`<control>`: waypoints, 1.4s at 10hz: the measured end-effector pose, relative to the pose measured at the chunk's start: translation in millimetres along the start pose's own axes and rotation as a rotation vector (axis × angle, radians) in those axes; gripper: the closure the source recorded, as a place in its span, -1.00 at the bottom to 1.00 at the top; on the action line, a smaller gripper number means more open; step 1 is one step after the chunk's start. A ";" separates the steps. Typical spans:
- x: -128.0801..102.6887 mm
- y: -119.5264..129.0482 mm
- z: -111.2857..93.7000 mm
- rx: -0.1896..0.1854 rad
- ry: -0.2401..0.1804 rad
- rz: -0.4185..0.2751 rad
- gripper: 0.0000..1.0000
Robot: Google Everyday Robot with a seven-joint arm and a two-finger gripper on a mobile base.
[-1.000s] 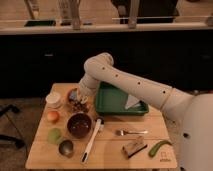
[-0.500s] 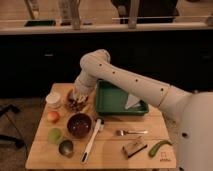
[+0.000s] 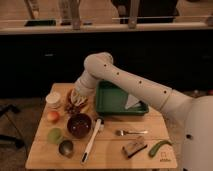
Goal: Place grapes in purple bowl
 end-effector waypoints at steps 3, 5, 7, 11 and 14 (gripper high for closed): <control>-4.8 18.7 18.6 0.020 -0.100 0.055 0.97; -4.3 28.9 31.9 0.023 -0.157 0.083 0.97; -0.7 38.4 43.5 0.016 -0.198 0.104 0.97; 12.9 60.1 57.3 0.010 -0.276 0.141 0.97; 25.1 74.5 63.9 0.006 -0.296 0.175 0.58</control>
